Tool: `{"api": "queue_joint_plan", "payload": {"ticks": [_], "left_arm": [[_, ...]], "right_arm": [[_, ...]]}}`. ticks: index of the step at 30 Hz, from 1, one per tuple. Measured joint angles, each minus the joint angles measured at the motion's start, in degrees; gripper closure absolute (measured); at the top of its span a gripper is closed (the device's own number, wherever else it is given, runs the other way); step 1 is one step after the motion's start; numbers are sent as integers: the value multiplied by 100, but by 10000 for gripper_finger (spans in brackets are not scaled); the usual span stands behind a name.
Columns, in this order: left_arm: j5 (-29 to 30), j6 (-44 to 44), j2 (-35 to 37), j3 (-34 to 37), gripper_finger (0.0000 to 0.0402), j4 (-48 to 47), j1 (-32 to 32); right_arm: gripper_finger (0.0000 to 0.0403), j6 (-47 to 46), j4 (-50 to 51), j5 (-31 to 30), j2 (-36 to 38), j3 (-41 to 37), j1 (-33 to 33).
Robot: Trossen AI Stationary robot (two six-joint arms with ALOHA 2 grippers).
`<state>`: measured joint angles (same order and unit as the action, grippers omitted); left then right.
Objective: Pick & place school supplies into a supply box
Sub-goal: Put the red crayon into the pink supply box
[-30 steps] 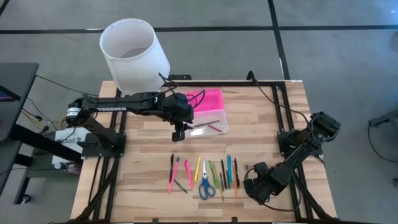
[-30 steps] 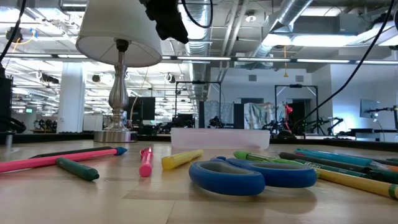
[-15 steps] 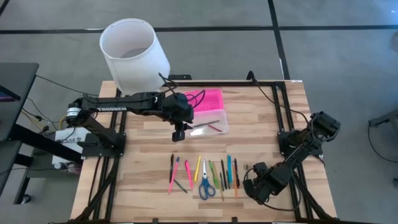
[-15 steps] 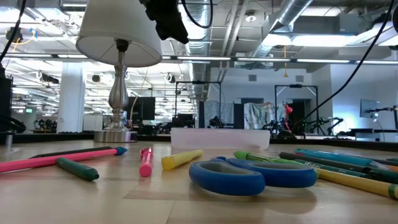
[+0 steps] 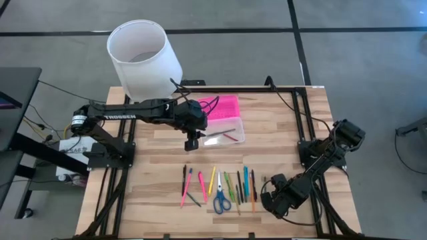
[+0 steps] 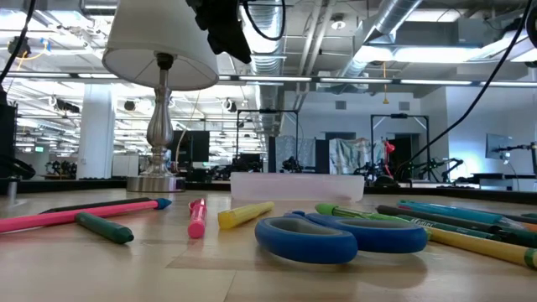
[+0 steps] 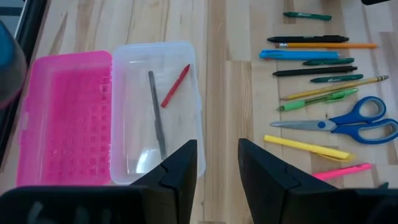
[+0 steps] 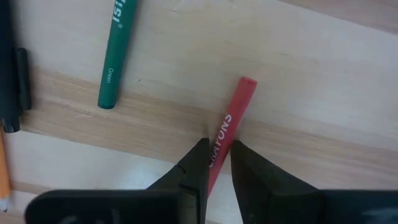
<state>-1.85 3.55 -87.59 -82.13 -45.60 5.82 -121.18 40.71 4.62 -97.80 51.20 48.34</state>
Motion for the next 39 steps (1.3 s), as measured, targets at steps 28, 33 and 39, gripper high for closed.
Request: {"api": "queue_joint_plan", "payload": {"ticks": [28,33,39], "left_arm": [[264,186,-2,0,290,-217,24],[269,186,-2,0,290,-219,24],[271,186,-2,0,290,-216,24]], "right_arm": [[400,273,58,-195,227,-8,6],[401,317,182,-427,367,-7,4],[402,332,187,-601,396,-7,-6]]}}
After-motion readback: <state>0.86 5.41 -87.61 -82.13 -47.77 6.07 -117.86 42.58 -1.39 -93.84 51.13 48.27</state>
